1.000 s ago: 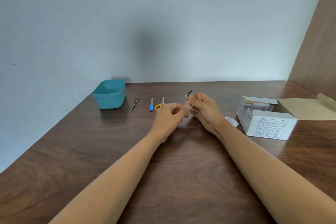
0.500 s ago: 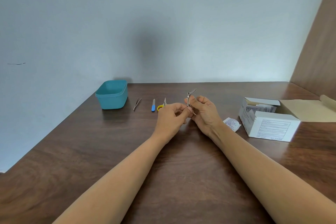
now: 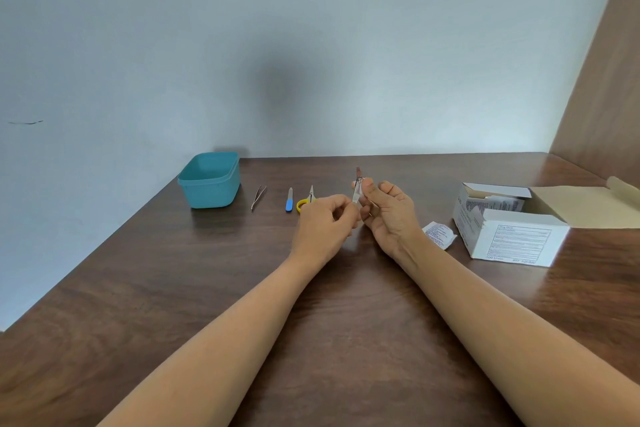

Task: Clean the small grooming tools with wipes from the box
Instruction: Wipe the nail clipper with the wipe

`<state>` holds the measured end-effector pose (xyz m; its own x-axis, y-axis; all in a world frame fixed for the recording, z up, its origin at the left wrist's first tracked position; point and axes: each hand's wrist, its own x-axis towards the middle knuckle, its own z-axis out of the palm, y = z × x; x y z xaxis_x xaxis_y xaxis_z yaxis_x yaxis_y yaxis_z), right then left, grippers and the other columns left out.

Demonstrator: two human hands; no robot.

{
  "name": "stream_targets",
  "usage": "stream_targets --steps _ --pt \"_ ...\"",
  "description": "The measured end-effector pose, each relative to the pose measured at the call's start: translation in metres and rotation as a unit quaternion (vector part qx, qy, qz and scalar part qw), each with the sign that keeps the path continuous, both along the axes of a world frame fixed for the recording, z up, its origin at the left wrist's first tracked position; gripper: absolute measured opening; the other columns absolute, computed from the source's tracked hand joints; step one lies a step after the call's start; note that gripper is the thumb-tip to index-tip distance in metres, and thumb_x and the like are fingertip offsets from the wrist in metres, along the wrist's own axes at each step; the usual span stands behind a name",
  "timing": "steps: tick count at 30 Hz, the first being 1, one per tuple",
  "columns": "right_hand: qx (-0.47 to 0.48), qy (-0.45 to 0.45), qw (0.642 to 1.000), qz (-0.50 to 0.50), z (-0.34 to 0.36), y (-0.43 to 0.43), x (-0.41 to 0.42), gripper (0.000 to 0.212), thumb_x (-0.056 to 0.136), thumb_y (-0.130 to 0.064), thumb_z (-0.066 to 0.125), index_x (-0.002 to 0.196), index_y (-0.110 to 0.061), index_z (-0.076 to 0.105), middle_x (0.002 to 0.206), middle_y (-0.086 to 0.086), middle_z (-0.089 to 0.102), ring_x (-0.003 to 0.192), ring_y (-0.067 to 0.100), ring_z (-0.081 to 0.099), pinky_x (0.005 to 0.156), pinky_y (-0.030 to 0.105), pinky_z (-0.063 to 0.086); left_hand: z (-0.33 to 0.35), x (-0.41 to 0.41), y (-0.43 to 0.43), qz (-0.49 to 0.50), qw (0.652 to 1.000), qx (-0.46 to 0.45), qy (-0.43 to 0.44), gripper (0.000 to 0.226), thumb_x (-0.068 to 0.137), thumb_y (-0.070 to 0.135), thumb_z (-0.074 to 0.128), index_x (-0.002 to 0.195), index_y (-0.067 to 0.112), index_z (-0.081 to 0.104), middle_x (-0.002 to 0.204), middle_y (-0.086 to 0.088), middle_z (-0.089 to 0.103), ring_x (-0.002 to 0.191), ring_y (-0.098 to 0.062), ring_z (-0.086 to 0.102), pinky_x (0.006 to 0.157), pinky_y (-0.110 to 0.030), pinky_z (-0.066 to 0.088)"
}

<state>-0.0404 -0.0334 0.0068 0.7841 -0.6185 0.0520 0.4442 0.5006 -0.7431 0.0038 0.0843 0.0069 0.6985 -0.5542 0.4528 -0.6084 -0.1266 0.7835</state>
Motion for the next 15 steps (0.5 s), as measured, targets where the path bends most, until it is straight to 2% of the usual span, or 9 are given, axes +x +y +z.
stream_targets --steps 3,5,9,12,15 --pt "-0.002 0.007 1.0 -0.003 0.0025 0.0014 -0.0012 0.03 0.08 -0.006 0.07 0.069 -0.018 0.045 0.087 0.015 0.061 0.05 0.008 0.056 0.048 0.017 0.043 -0.0025 0.0015 -0.0016 0.004 1.0 0.007 -0.016 0.029 0.084 0.029 0.048 0.061 0.014 0.057 0.058 -0.004 0.06 0.06 -0.025 0.06 0.064 -0.047 0.055" --pt "0.002 0.012 1.0 -0.006 0.0041 0.0024 -0.0018 0.028 0.08 -0.006 0.071 0.069 -0.017 0.048 0.079 0.011 0.062 0.051 0.007 0.058 0.048 0.016 0.043 -0.0019 0.0019 -0.0021 0.003 1.0 0.004 -0.011 0.029 0.086 0.026 0.048 0.061 0.011 0.052 0.056 -0.006 0.056 0.059 -0.026 0.058 0.064 -0.048 0.054" --pt "0.014 0.014 1.0 -0.01 0.0067 0.0035 -0.0033 0.024 0.081 -0.006 0.07 0.071 -0.016 0.051 0.064 0.002 0.064 0.05 0.007 0.058 0.046 0.015 0.044 0.0001 0.0018 -0.0017 -0.002 1.0 0.0 0.004 0.029 0.088 0.018 0.05 0.062 0.007 0.049 0.056 -0.004 0.051 0.05 -0.006 0.056 0.063 -0.041 0.051" --pt "0.016 0.017 1.0 -0.007 0.0077 0.0039 -0.0041 0.023 0.081 -0.006 0.07 0.07 -0.016 0.052 0.059 0.0 0.064 0.049 0.007 0.058 0.045 0.015 0.043 0.0004 0.0012 -0.0016 -0.005 1.0 -0.001 0.02 0.029 0.089 0.016 0.05 0.062 0.005 0.049 0.057 -0.003 0.049 0.05 -0.003 0.055 0.058 -0.033 0.046" --pt "0.012 0.024 1.0 -0.008 0.0084 0.0041 -0.0042 0.024 0.08 -0.006 0.07 0.069 -0.016 0.052 0.057 0.0 0.064 0.047 0.007 0.058 0.045 0.014 0.043 0.0015 0.0011 -0.0011 0.003 1.0 -0.006 0.022 0.034 0.09 0.014 0.049 0.057 0.012 0.043 0.055 0.0 0.044 0.052 -0.004 0.056 0.055 -0.019 0.041"
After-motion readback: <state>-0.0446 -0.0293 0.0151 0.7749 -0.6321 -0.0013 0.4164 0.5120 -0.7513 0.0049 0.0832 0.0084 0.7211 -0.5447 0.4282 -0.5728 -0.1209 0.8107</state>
